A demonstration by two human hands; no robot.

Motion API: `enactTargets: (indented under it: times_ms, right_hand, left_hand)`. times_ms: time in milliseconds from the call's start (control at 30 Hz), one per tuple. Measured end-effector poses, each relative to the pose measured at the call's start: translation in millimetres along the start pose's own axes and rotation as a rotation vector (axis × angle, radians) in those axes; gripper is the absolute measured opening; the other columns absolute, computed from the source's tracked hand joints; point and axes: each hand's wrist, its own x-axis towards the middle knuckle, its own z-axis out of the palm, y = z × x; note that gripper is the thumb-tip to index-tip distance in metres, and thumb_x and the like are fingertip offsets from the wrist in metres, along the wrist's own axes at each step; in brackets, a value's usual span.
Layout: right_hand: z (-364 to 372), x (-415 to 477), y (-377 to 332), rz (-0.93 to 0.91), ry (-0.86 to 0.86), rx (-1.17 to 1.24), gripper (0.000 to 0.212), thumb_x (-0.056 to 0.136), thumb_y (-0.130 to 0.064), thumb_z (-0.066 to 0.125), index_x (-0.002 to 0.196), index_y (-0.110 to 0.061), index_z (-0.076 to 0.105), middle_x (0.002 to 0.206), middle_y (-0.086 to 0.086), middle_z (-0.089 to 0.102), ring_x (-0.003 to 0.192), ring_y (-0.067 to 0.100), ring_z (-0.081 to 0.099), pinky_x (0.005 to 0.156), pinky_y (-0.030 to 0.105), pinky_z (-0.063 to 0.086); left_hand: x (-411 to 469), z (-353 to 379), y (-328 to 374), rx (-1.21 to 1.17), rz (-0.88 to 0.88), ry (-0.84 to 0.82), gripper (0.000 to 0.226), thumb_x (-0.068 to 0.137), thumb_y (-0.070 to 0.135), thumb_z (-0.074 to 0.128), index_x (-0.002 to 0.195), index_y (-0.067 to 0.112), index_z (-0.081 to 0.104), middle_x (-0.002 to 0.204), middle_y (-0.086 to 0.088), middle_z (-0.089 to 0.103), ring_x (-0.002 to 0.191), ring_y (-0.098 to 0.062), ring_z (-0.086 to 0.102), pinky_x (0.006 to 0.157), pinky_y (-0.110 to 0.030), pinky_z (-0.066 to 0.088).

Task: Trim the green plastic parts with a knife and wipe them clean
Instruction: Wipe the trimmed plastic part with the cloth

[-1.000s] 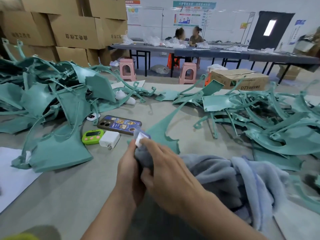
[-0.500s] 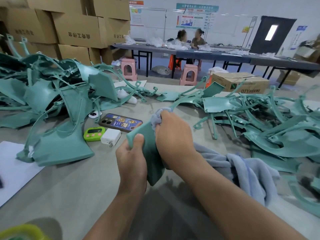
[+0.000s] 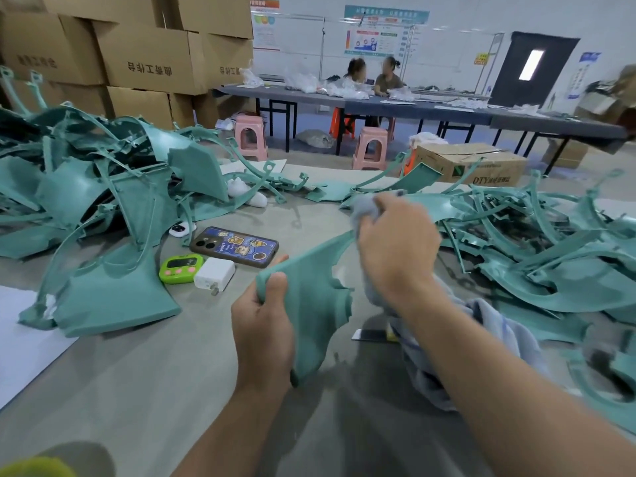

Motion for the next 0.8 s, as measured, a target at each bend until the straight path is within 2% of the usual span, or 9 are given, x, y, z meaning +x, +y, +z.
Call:
enactTargets:
  times_ms: [100, 200, 267, 333, 433, 533, 667, 733, 800]
  right_hand:
    - [2.1, -52.7, -20.5, -0.394, -0.184, -0.029, 0.009, 0.085, -0.013, 0.061, 0.083, -0.020, 0.066, 0.085, 0.008, 0.069, 0.078, 0.032, 0.058, 0.071, 0.039, 0.037]
    - [1.0, -94.8, -21.0, -0.532, -0.407, 0.055, 0.028, 0.076, -0.011, 0.057, 0.100, -0.019, 0.070, 0.123, 0.006, 0.068, 0.090, 0.030, 0.057, 0.084, 0.039, 0.039]
    - [-2.2, -111.0, -14.7, -0.554, -0.444, 0.093, 0.027, 0.076, -0.014, 0.060, 0.098, -0.023, 0.073, 0.110, -0.004, 0.071, 0.088, 0.024, 0.053, 0.088, 0.037, 0.039]
    - [-7.2, -119.5, -8.4, -0.620, -0.431, 0.085, 0.020, 0.073, -0.016, 0.067, 0.089, -0.026, 0.074, 0.086, -0.010, 0.066, 0.081, 0.021, 0.051, 0.080, 0.035, 0.037]
    - [-17.5, -116.1, 7.7, -0.690, -0.423, -0.003, 0.017, 0.071, -0.022, 0.069, 0.085, -0.028, 0.075, 0.078, -0.011, 0.064, 0.079, 0.020, 0.054, 0.077, 0.033, 0.033]
    - [-32.3, -95.7, 27.1, -0.526, -0.423, -0.240, 0.020, 0.074, -0.019, 0.067, 0.088, -0.033, 0.073, 0.084, -0.011, 0.065, 0.085, 0.020, 0.056, 0.080, 0.035, 0.033]
    - [-38.7, -71.4, 47.5, -0.250, -0.489, -0.490, 0.029, 0.087, -0.014, 0.053, 0.102, -0.033, 0.070, 0.101, -0.007, 0.066, 0.097, 0.020, 0.051, 0.084, 0.036, 0.027]
    - [-38.9, -70.4, 50.2, -0.208, -0.396, -0.298, 0.023, 0.088, -0.013, 0.053, 0.090, -0.029, 0.069, 0.083, -0.009, 0.063, 0.088, 0.021, 0.050, 0.078, 0.034, 0.027]
    - [-36.6, -72.8, 49.2, -0.104, -0.368, 0.032, 0.019, 0.088, -0.012, 0.055, 0.070, -0.016, 0.057, 0.060, -0.006, 0.049, 0.069, 0.015, 0.046, 0.065, 0.031, 0.029]
  left_hand:
    - [0.6, 1.2, 1.7, -0.134, -0.114, 0.060, 0.024, 0.090, 0.036, 0.057, 0.089, 0.032, 0.080, 0.081, 0.004, 0.078, 0.070, -0.008, 0.074, 0.053, -0.022, 0.054]
    - [3.9, -3.3, 2.9, -0.176, -0.228, 0.085, 0.030, 0.088, 0.041, 0.059, 0.086, 0.021, 0.081, 0.086, -0.008, 0.078, 0.076, -0.022, 0.075, 0.060, -0.035, 0.060]
    - [8.6, -6.4, 2.6, -0.234, -0.316, 0.111, 0.034, 0.093, 0.038, 0.059, 0.085, 0.013, 0.080, 0.091, -0.013, 0.078, 0.079, -0.028, 0.075, 0.068, -0.040, 0.061]
    - [12.8, -6.6, 1.5, -0.218, -0.331, 0.128, 0.035, 0.096, 0.035, 0.059, 0.079, 0.013, 0.080, 0.088, -0.011, 0.078, 0.076, -0.028, 0.074, 0.066, -0.037, 0.060]
    - [14.9, -5.4, 0.1, -0.208, -0.304, 0.136, 0.030, 0.097, 0.031, 0.059, 0.086, 0.011, 0.079, 0.091, -0.012, 0.078, 0.081, -0.031, 0.075, 0.074, -0.042, 0.060]
    - [17.4, -6.0, 0.7, -0.230, -0.288, 0.131, 0.027, 0.096, 0.029, 0.062, 0.077, 0.018, 0.079, 0.087, -0.007, 0.078, 0.076, -0.026, 0.074, 0.069, -0.040, 0.060]
    - [25.3, -12.3, 4.0, -0.256, -0.371, 0.206, 0.022, 0.091, 0.040, 0.068, 0.092, 0.019, 0.073, 0.080, 0.004, 0.078, 0.071, -0.019, 0.076, 0.064, -0.035, 0.061]
    - [28.3, -16.2, 3.7, -0.294, -0.444, 0.214, 0.025, 0.090, 0.044, 0.069, 0.097, 0.020, 0.072, 0.080, 0.005, 0.078, 0.069, -0.018, 0.076, 0.055, -0.033, 0.060]
    - [29.1, -18.1, 3.3, -0.311, -0.535, 0.187, 0.028, 0.089, 0.046, 0.068, 0.100, 0.021, 0.074, 0.083, 0.003, 0.079, 0.066, -0.020, 0.076, 0.050, -0.031, 0.059]
